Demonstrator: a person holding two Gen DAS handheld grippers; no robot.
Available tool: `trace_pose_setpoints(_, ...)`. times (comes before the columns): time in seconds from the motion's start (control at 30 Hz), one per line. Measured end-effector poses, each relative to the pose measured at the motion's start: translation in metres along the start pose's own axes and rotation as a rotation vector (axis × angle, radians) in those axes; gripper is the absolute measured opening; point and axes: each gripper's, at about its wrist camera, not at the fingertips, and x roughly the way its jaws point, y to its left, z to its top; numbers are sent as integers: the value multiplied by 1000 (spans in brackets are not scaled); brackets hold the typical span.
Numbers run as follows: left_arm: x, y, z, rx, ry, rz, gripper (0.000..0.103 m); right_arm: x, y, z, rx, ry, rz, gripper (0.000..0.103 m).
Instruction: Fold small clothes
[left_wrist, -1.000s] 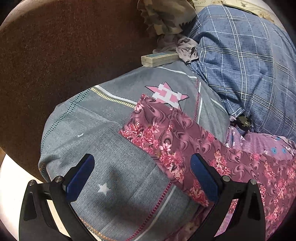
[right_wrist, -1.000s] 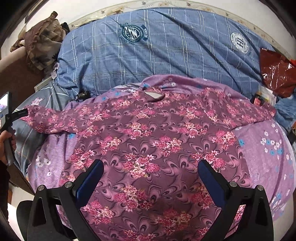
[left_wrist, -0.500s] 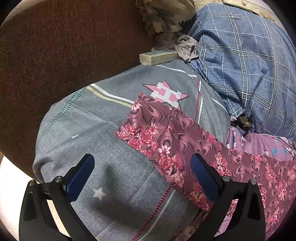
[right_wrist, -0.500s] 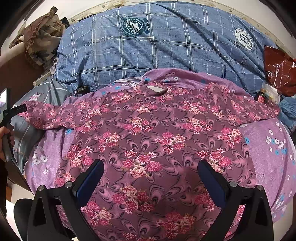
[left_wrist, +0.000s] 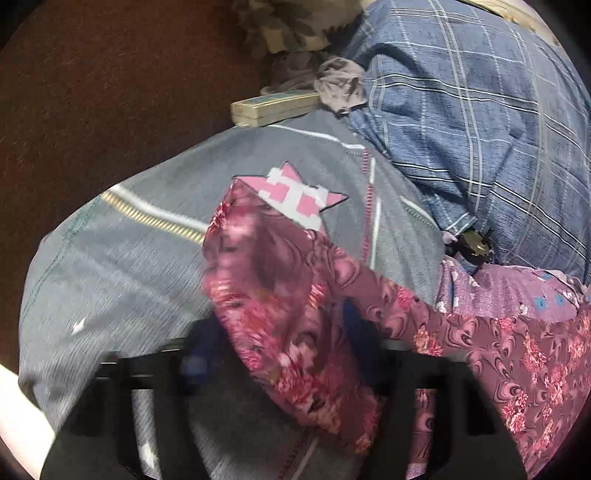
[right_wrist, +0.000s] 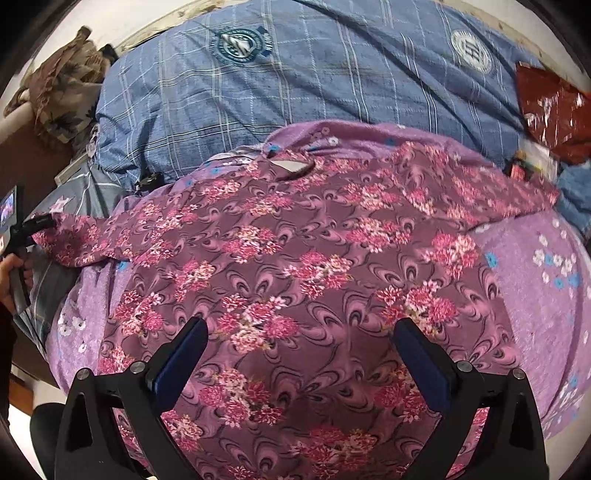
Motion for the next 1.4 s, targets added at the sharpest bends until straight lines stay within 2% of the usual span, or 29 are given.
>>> trace_pose_setpoints(0.03, 2, 1, 2, -3, 12, -36, 15, 2, -4, 0, 15, 7, 7, 97)
trace_pose_setpoints(0.07, 5, 1, 2, -13, 28, -70, 11, 4, -8, 0, 25, 10, 13, 94)
trace_pose_setpoints(0.2, -6, -5, 4, -24, 20, -118, 10, 8, -23, 0, 38, 14, 13, 88)
trace_pose_setpoints(0.3, -35, -31, 4, 44, -21, -159, 10, 11, -45, 3, 78, -5, -1, 87)
trace_pose_setpoints(0.4, -66, -71, 9, 108, -25, -229, 10, 16, -71, 8, 149, -19, -10, 87)
trace_pose_setpoints(0.57, -122, -166, 20, 208, -19, -380, 10, 24, -118, 8, 293, -42, -5, 87)
trace_pose_setpoints(0.73, -168, -278, 16, 312, 13, -506, 10, 36, -151, 4, 416, 7, 52, 87)
trace_pose_setpoints(0.87, -198, -375, -6, 367, 67, -621, 10, 31, -174, 1, 510, -4, 99, 87)
trace_pose_setpoints(1.0, -219, -462, -43, 450, 99, -681, 11, 25, -195, -2, 581, -18, 117, 87)
trace_pose_setpoints(1.03, -218, -481, -53, 465, 124, -690, 14, 24, -200, -3, 598, -21, 122, 87)
trace_pose_setpoints(1.1, -215, -503, -71, 470, 187, -723, 30, 22, -206, -3, 616, -24, 126, 88)
trace_pose_setpoints(1.17, -213, -506, -82, 461, 241, -767, 54, 21, -211, -3, 631, -23, 124, 88)
trace_pose_setpoints(1.2, -214, -502, -84, 453, 243, -776, 58, 21, -213, -3, 637, -24, 131, 88)
trace_pose_setpoints(1.3, -219, -474, -78, 421, 185, -779, 69, 18, -216, -4, 647, -27, 144, 88)
trace_pose_setpoints(1.33, -219, -460, -74, 396, 157, -763, 73, 18, -217, -5, 650, -27, 148, 88)
trace_pose_setpoints(1.4, -215, -434, -71, 363, 110, -723, 75, 19, -216, -5, 654, -21, 151, 88)
